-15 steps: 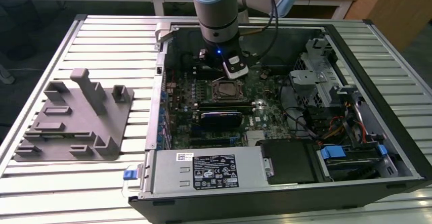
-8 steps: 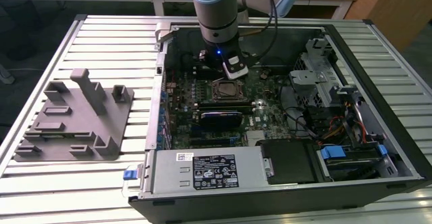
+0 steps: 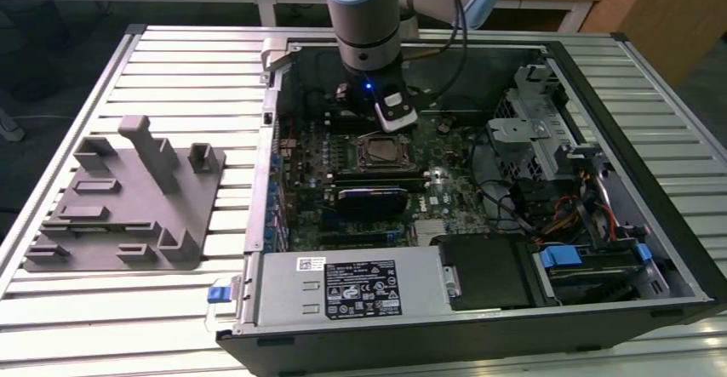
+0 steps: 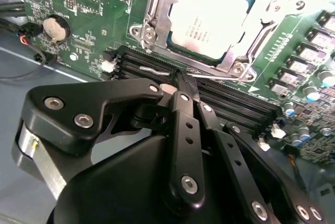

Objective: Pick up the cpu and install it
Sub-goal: 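Install the first cpu locking lever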

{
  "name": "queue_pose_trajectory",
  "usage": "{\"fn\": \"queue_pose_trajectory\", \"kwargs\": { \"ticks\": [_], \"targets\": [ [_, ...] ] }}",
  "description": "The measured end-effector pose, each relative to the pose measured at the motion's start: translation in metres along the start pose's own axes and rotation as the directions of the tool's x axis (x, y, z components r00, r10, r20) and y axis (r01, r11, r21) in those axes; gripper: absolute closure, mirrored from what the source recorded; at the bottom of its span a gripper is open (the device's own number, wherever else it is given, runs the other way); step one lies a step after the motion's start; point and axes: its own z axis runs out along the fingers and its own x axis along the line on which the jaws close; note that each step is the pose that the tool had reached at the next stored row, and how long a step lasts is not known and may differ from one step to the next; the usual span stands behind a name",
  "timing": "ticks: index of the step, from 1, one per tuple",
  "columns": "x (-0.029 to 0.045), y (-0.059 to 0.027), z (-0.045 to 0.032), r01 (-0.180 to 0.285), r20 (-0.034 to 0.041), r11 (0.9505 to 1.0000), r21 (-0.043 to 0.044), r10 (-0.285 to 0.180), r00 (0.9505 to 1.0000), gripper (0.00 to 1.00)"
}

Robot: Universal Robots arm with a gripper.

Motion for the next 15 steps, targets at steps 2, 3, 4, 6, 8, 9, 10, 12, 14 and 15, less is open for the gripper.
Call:
{"fn": "queue_pose_trajectory", "kwargs": {
  "ticks": [2, 3, 4, 6, 8, 9, 10, 12, 14, 15],
  "targets": [
    [-0.0007, 0.0005, 0.0006, -0.013, 0.0039, 0.9999, 0.0030, 0.013, 0.9999, 0.89],
    [-0.0009, 0.0008, 0.0009, -0.019, 0.0059, 0.9998, 0.0051, 0.019, 0.9998, 0.89],
    [-0.0010, 0.0011, 0.0013, -0.024, 0.0077, 0.9997, 0.0071, 0.024, 0.9997, 0.89],
    [-0.0008, 0.0019, 0.0023, -0.029, 0.0097, 0.9995, 0.0095, 0.029, 0.9995, 0.89],
    [-0.0005, 0.0027, 0.0036, -0.033, 0.0115, 0.9994, 0.0128, 0.032, 0.9994, 0.89],
    [-0.0003, 0.0032, 0.0042, -0.033, 0.0120, 0.9993, 0.0143, 0.033, 0.9994, 0.89],
    [-0.0001, 0.0036, 0.0048, -0.033, 0.0123, 0.9993, 0.0155, 0.033, 0.9994, 0.89],
    [0.0003, 0.0045, 0.0058, -0.032, 0.0131, 0.9993, 0.0186, 0.032, 0.9994, 0.89],
    [0.0006, 0.0050, 0.0068, -0.031, 0.0153, 0.9992, 0.0272, 0.030, 0.9994, 0.89],
    [0.0007, 0.0051, 0.0072, -0.030, 0.0166, 0.9990, 0.0322, 0.029, 0.9994, 0.89]
  ]
}}
